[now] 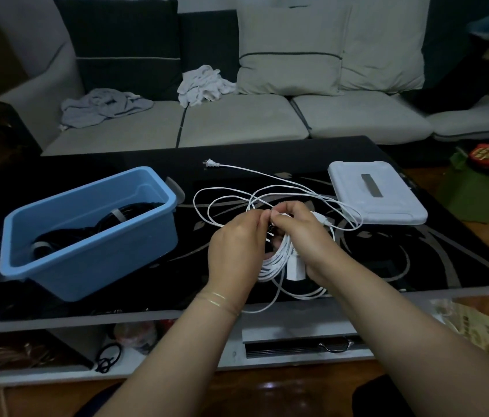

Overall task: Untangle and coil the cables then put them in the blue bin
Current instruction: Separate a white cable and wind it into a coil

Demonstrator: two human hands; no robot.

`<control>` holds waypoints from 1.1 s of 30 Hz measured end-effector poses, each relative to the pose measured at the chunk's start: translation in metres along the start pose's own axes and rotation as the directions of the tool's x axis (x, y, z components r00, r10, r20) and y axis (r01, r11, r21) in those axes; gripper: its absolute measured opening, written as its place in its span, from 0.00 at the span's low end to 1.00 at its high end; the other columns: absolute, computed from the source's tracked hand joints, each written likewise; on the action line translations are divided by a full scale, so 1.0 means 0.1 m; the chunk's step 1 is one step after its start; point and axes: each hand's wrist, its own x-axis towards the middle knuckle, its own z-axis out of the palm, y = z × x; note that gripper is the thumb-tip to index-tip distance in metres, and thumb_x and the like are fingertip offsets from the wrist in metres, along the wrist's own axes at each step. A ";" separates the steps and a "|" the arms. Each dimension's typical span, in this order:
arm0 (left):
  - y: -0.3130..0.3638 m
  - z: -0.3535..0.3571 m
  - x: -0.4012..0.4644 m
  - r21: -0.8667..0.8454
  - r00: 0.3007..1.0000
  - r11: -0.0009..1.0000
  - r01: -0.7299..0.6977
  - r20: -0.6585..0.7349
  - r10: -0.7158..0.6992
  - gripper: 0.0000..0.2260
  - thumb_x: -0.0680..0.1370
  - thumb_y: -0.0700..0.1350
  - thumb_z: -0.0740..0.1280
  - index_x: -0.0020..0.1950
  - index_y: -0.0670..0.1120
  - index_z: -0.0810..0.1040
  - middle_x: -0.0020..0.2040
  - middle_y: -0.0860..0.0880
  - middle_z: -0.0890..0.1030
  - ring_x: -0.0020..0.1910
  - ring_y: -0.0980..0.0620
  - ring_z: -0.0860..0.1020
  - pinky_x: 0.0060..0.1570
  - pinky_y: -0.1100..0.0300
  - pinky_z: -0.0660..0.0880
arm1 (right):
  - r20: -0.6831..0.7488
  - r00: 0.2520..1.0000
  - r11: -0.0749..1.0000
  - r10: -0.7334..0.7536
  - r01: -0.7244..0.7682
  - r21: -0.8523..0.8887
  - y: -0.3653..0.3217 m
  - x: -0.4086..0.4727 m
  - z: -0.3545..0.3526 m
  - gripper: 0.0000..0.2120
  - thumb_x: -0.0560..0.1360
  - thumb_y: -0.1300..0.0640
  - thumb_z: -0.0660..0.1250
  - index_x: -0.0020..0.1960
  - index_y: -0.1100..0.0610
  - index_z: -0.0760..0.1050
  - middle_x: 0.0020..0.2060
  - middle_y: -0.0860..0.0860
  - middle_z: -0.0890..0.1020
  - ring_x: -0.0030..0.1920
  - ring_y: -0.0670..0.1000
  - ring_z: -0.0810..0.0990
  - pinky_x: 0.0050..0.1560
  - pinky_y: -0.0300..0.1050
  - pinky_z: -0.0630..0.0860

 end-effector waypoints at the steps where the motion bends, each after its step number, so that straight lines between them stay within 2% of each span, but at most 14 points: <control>1: 0.00 -0.01 -0.01 0.037 1.000 0.999 -0.023 -0.012 0.023 0.10 0.81 0.46 0.62 0.47 0.45 0.82 0.36 0.50 0.81 0.33 0.49 0.79 0.31 0.55 0.72 | 0.003 1.000 1.000 0.013 -0.013 0.022 0.00 0.00 0.01 0.06 0.80 0.60 0.60 0.55 0.61 0.69 0.41 0.53 0.74 0.24 0.40 0.72 0.24 0.37 0.73; 2: -0.01 -0.02 -0.01 0.027 1.000 0.999 -0.020 -0.013 0.020 0.10 0.81 0.46 0.62 0.48 0.46 0.82 0.36 0.51 0.81 0.33 0.51 0.79 0.31 0.55 0.74 | 0.009 1.000 0.999 0.023 -0.023 0.043 0.00 -0.01 0.01 0.06 0.80 0.60 0.60 0.55 0.61 0.69 0.41 0.52 0.74 0.24 0.40 0.72 0.24 0.37 0.73; 4: -0.02 -0.03 -0.02 -0.198 0.994 0.974 0.109 0.054 -0.100 0.09 0.81 0.47 0.63 0.49 0.53 0.83 0.34 0.54 0.81 0.30 0.56 0.78 0.31 0.57 0.78 | 0.027 0.999 0.995 0.041 -0.043 0.085 -0.01 -0.01 0.02 0.05 0.80 0.61 0.59 0.55 0.60 0.69 0.41 0.52 0.72 0.25 0.42 0.72 0.25 0.40 0.75; 6: -0.04 -0.04 -0.03 -0.396 0.961 0.879 0.265 0.180 -0.208 0.09 0.80 0.47 0.65 0.52 0.58 0.83 0.36 0.55 0.83 0.30 0.54 0.79 0.34 0.52 0.81 | 0.031 0.998 0.993 0.057 -0.060 0.100 -0.01 0.00 0.01 0.03 0.80 0.60 0.59 0.54 0.58 0.69 0.41 0.52 0.73 0.29 0.45 0.72 0.31 0.48 0.80; 7: -0.06 -0.05 -0.03 -0.406 0.952 0.867 0.288 0.217 -0.215 0.09 0.80 0.47 0.66 0.54 0.59 0.83 0.38 0.56 0.84 0.32 0.52 0.80 0.36 0.51 0.82 | 0.024 0.998 0.994 0.060 -0.062 0.090 -0.01 0.01 0.01 0.03 0.80 0.60 0.59 0.53 0.57 0.69 0.41 0.52 0.74 0.30 0.46 0.72 0.33 0.49 0.79; 10: -0.12 -0.12 0.00 -0.352 0.942 0.893 0.279 0.281 -0.183 0.09 0.78 0.47 0.69 0.57 0.55 0.83 0.41 0.63 0.84 0.41 0.61 0.82 0.45 0.63 0.79 | 0.009 0.998 0.997 0.065 -0.065 0.046 0.01 0.02 0.00 0.04 0.80 0.59 0.56 0.53 0.55 0.69 0.45 0.54 0.74 0.31 0.47 0.72 0.30 0.46 0.78; 13: -0.14 -0.22 0.05 -0.227 0.935 0.949 0.217 0.327 -0.136 0.11 0.76 0.48 0.71 0.58 0.54 0.83 0.45 0.63 0.83 0.45 0.66 0.80 0.46 0.70 0.75 | 0.033 0.999 0.999 0.016 -0.014 -0.050 0.05 0.04 0.00 0.05 0.79 0.59 0.56 0.51 0.51 0.68 0.43 0.55 0.72 0.30 0.47 0.72 0.28 0.47 0.79; 17: -0.07 -0.33 0.07 -0.010 0.930 0.999 0.050 0.364 -0.043 0.12 0.75 0.49 0.71 0.59 0.55 0.81 0.44 0.55 0.84 0.43 0.60 0.80 0.44 0.62 0.75 | 0.086 0.992 0.967 -0.088 0.106 -0.232 0.10 0.03 -0.01 0.06 0.77 0.56 0.56 0.49 0.45 0.65 0.36 0.52 0.74 0.26 0.43 0.76 0.35 0.54 0.81; 20: -0.01 -0.40 0.05 0.048 0.948 0.999 0.002 0.319 -0.017 0.11 0.74 0.47 0.70 0.56 0.53 0.81 0.39 0.54 0.82 0.40 0.56 0.78 0.39 0.60 0.71 | 0.097 0.986 0.941 -0.139 0.162 -0.298 0.12 0.00 0.02 0.06 0.72 0.49 0.56 0.49 0.42 0.64 0.32 0.48 0.75 0.27 0.45 0.78 0.40 0.55 0.80; 23: 0.03 -0.47 0.04 0.076 0.966 0.997 -0.010 0.259 -0.010 0.08 0.74 0.45 0.70 0.53 0.50 0.82 0.39 0.52 0.82 0.40 0.53 0.79 0.36 0.59 0.69 | 0.127 0.967 0.897 -0.223 0.254 -0.361 0.13 -0.02 0.04 0.11 0.78 0.42 0.57 0.58 0.43 0.64 0.38 0.44 0.78 0.36 0.38 0.79 0.43 0.37 0.74; 24: 0.02 -0.50 0.05 0.089 0.970 0.996 -0.011 0.244 -0.011 0.07 0.74 0.45 0.69 0.52 0.50 0.81 0.39 0.52 0.82 0.40 0.53 0.79 0.36 0.59 0.69 | 0.137 0.962 0.889 -0.236 0.271 -0.370 0.13 -0.02 0.04 0.16 0.78 0.38 0.56 0.63 0.44 0.63 0.42 0.42 0.77 0.41 0.34 0.77 0.43 0.30 0.70; 26: -0.05 -0.59 0.08 0.097 0.978 0.995 0.025 0.206 -0.045 0.07 0.75 0.46 0.70 0.52 0.50 0.82 0.39 0.52 0.82 0.40 0.52 0.80 0.38 0.57 0.73 | 0.134 0.956 0.886 -0.260 0.292 -0.360 0.10 -0.04 0.04 0.31 0.72 0.32 0.54 0.69 0.47 0.60 0.48 0.40 0.74 0.47 0.32 0.74 0.44 0.26 0.68; 29: -0.20 -0.80 0.19 0.127 0.987 0.987 0.101 0.109 -0.115 0.07 0.74 0.45 0.70 0.51 0.50 0.82 0.39 0.51 0.83 0.40 0.50 0.80 0.39 0.57 0.74 | 0.078 0.949 0.894 -0.304 0.313 -0.322 0.08 -0.04 0.01 0.35 0.69 0.32 0.54 0.70 0.50 0.60 0.48 0.42 0.74 0.45 0.35 0.76 0.46 0.32 0.73; 33: -0.51 -1.19 0.52 0.119 0.962 0.955 0.273 -0.030 -0.272 0.09 0.73 0.45 0.71 0.53 0.51 0.83 0.40 0.50 0.83 0.43 0.47 0.82 0.45 0.55 0.75 | 0.041 0.965 0.912 -0.258 0.258 -0.319 0.10 -0.02 -0.07 0.33 0.68 0.29 0.55 0.66 0.47 0.62 0.49 0.45 0.76 0.51 0.51 0.79 0.57 0.58 0.76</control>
